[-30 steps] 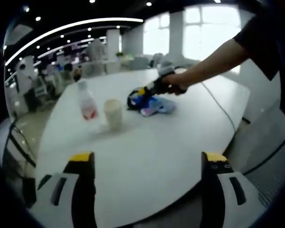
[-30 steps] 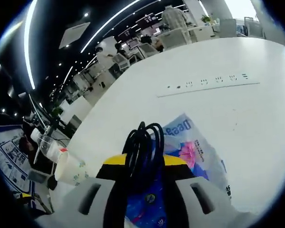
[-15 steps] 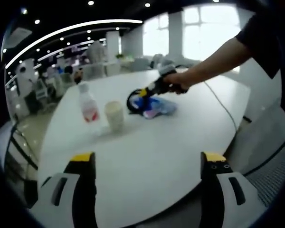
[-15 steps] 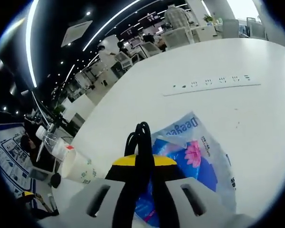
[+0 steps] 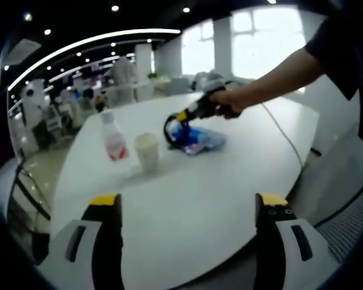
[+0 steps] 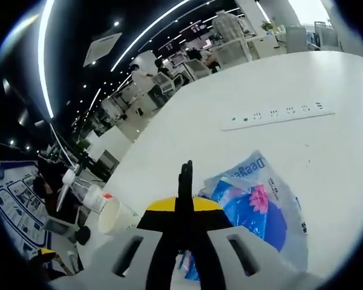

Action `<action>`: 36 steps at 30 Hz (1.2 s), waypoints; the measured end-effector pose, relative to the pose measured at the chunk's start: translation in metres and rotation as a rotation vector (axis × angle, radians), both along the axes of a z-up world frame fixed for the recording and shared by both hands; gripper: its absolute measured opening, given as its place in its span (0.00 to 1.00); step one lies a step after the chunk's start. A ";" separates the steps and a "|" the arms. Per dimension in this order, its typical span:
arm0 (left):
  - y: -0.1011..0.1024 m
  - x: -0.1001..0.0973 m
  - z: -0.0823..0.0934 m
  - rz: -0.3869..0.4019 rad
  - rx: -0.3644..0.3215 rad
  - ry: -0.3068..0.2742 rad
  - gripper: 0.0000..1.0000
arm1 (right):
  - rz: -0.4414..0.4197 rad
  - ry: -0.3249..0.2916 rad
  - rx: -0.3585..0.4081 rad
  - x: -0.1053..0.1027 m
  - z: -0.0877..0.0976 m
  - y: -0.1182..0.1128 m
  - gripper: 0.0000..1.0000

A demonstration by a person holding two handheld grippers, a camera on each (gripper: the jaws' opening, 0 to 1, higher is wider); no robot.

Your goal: Arrange the tabletop items into an orderly group along one side of the table until the central work area is clear of visible clutter.

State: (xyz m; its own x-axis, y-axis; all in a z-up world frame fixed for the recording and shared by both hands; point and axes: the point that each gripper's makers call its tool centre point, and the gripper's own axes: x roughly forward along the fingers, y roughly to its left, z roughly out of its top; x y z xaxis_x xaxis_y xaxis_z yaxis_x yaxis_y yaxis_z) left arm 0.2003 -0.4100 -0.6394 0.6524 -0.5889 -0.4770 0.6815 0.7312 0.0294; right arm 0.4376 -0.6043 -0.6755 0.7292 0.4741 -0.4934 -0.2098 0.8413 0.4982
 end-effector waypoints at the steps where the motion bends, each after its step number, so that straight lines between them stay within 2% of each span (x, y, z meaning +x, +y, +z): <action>1: 0.000 0.000 0.000 0.000 0.000 -0.002 0.88 | 0.002 -0.007 0.003 -0.002 0.004 0.001 0.04; 13: 0.000 -0.001 0.004 -0.004 -0.015 -0.019 0.92 | -0.012 -0.052 0.073 -0.015 0.038 0.008 0.03; 19: -0.001 -0.001 0.004 0.000 -0.036 -0.009 0.98 | -0.009 -0.080 0.081 -0.024 0.055 0.008 0.03; 26: -0.004 -0.002 0.007 -0.008 -0.047 -0.018 1.00 | -0.027 -0.090 0.081 -0.028 0.062 -0.011 0.03; 36: -0.003 -0.003 0.008 -0.017 -0.059 -0.026 1.00 | -0.059 -0.102 0.088 -0.057 0.073 -0.024 0.03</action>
